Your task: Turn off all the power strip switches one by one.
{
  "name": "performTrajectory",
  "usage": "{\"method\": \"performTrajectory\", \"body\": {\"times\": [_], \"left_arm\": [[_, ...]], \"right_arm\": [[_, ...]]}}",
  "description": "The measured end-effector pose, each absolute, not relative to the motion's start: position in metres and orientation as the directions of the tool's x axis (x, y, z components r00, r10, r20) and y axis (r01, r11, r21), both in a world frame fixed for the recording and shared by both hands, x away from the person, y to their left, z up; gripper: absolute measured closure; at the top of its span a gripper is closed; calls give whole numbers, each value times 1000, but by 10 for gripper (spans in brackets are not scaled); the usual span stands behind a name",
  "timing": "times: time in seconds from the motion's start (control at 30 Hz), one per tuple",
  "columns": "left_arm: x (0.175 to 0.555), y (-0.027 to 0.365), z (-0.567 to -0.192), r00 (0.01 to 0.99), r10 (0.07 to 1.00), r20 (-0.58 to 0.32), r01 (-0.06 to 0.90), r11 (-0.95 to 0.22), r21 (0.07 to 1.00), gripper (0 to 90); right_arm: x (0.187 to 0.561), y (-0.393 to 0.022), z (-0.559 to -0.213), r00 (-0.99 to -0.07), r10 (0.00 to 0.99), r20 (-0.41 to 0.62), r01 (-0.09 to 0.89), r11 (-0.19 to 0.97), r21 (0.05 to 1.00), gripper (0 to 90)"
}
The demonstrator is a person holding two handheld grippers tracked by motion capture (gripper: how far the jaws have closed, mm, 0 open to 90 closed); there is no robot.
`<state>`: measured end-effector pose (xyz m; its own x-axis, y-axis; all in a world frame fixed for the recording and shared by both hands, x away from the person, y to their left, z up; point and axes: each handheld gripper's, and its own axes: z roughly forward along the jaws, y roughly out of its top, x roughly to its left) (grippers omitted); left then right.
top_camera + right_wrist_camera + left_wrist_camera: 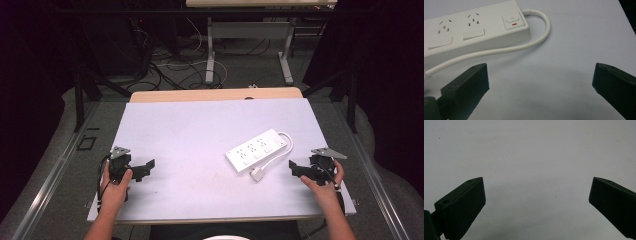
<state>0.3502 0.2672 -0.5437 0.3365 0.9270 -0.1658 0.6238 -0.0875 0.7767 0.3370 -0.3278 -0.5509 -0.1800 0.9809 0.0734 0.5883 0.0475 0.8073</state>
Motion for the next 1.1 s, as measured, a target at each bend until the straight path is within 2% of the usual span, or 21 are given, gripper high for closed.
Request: {"method": "performTrajectory", "body": {"times": [0.17,0.3,0.4,0.43,0.6,0.7,1.1], "left_arm": [[349,267,-543,327,931,-165,618,-78,782,7],[349,267,-543,324,931,-166,616,-74,784,7],[349,268,-543,321,933,-163,617,-75,784,7],[349,268,-543,320,934,-161,615,-75,785,7],[348,268,-542,322,933,-158,616,-80,783,7],[347,269,-542,317,935,-160,615,-74,785,7],[347,271,-542,313,936,-161,613,-70,787,7]], "right_arm": [[338,-325,-550,-205,978,30,584,97,806,56],[338,-323,-548,-216,976,34,583,101,806,162],[340,-321,-547,-238,970,39,581,110,806,174],[341,-320,-545,-251,967,39,580,118,806,206],[347,-315,-543,-309,950,39,585,157,796,208],[352,-309,-539,-337,942,-3,586,212,782,232],[371,-306,-514,-371,928,-17,607,257,752,327]]}}
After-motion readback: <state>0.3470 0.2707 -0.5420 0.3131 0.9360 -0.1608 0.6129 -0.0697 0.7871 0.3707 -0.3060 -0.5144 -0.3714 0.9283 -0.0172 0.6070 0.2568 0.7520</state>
